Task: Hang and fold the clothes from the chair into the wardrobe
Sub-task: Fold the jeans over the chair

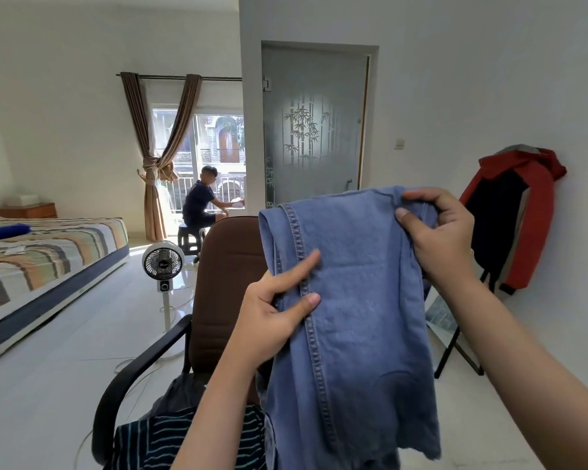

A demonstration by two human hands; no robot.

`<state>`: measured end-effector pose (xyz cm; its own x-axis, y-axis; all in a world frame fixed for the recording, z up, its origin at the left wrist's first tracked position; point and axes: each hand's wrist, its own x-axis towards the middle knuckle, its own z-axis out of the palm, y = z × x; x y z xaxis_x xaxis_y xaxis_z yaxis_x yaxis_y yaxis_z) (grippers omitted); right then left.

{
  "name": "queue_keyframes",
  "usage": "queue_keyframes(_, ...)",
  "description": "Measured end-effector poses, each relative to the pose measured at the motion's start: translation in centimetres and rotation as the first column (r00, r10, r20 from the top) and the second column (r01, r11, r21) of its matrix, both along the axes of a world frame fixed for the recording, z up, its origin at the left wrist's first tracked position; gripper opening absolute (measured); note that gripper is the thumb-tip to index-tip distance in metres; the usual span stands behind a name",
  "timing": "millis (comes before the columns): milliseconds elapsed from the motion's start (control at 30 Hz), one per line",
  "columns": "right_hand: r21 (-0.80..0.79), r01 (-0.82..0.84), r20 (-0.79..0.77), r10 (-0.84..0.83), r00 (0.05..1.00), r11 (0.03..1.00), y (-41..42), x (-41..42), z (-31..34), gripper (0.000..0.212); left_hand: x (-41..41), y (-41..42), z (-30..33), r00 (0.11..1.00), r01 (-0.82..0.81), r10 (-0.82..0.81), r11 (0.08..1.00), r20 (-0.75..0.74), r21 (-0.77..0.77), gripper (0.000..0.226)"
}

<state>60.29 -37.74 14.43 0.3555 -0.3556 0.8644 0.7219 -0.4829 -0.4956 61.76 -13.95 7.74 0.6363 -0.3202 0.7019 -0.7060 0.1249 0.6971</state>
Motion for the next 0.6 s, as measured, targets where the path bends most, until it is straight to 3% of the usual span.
queue_keyframes(133, 0.006, 0.008, -0.01, -0.008, 1.0, 1.0, -0.4, 0.6, -0.7, 0.034, 0.5, 0.1, 0.7, 0.994, 0.064, -0.058, 0.996, -0.097, 0.063, 0.046)
queue_keyframes(400, 0.026, -0.087, 0.009, 0.087, 0.996, 0.996, -1.3, -0.4, -2.7, 0.028, 1.9, -1.0, 1.4, 0.988, 0.035, -0.047, 0.996, -0.148, -0.087, 0.052)
queue_keyframes(500, 0.029, -0.071, -0.028, 0.071, 0.997, 0.997, -1.2, -0.9, -5.1, 0.05, 2.0, -1.2, 2.4, 0.991, 0.061, -0.071, 0.994, -0.112, -0.088, 0.052)
queue_keyframes(600, 0.076, -0.153, -0.118, 0.161, 0.98, 0.985, 0.6, -1.4, -8.8, 0.077, 2.1, -1.1, 3.7, 0.994, 0.076, -0.081, 0.995, -0.068, -0.071, 0.055)
